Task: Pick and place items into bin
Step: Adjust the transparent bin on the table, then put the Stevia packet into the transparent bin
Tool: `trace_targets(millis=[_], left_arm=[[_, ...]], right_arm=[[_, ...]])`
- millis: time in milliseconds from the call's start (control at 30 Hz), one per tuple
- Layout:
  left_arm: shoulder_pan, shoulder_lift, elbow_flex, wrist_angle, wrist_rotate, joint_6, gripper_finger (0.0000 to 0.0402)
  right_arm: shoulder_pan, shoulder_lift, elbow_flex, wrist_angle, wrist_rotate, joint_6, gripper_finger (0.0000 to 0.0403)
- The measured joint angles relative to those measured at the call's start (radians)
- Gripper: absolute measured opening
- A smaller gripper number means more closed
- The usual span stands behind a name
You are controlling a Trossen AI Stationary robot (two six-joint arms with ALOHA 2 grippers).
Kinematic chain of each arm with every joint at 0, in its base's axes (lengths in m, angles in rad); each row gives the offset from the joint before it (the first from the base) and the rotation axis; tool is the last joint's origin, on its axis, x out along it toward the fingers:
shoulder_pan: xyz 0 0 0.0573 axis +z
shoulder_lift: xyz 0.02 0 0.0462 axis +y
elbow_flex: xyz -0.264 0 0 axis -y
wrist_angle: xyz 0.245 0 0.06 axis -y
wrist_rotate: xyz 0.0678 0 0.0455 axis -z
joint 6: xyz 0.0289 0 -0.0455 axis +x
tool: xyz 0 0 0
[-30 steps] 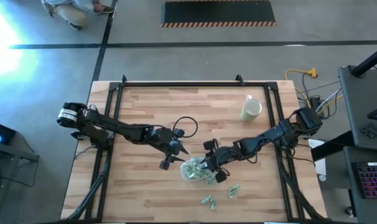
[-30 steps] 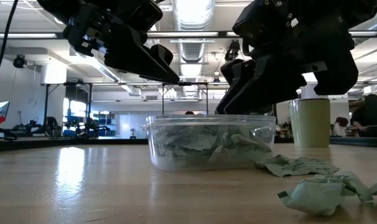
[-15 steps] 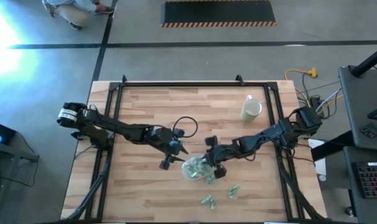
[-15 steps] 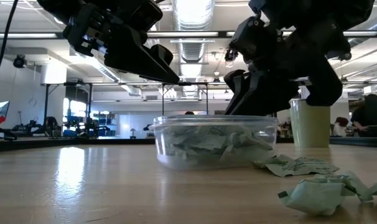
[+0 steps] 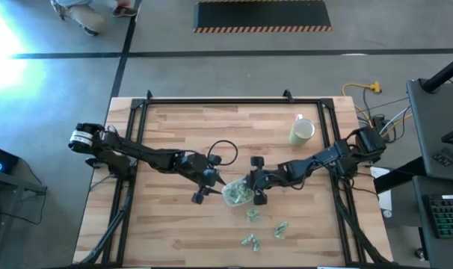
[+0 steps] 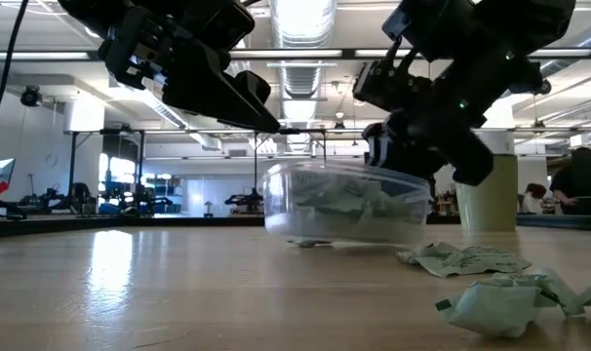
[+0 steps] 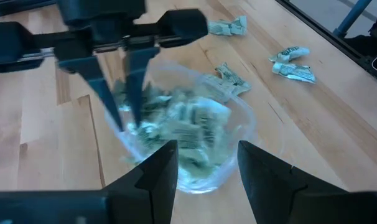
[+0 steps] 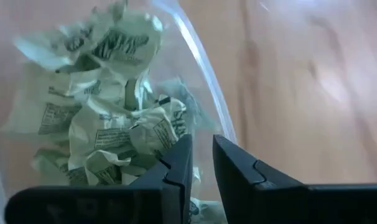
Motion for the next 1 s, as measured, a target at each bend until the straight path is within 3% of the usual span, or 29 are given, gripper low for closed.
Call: trace_targets(millis=[167,467,667,1000], left_arm=[[0.000,0.000,0.000,0.000,0.000,0.000,0.0151],[0.000,0.000,0.000,0.000,0.000,0.000,0.0151],[0.000,0.000,0.002,-0.008,0.000,0.000,0.0151],[-0.002,0.000,0.006,-0.016,0.000,-0.001,0.0151]], right_arm=[[-0.010,-0.004,0.000,-0.023,0.065,0.034,0.0056],[-0.009,-0.045,0.000,-0.033,0.059,0.033,0.0056],[-0.008,-0.078,0.000,-0.034,-0.075,-0.005,0.0060],[0.045,-0.131,0.000,-0.059,-0.278,-0.046,0.0112]])
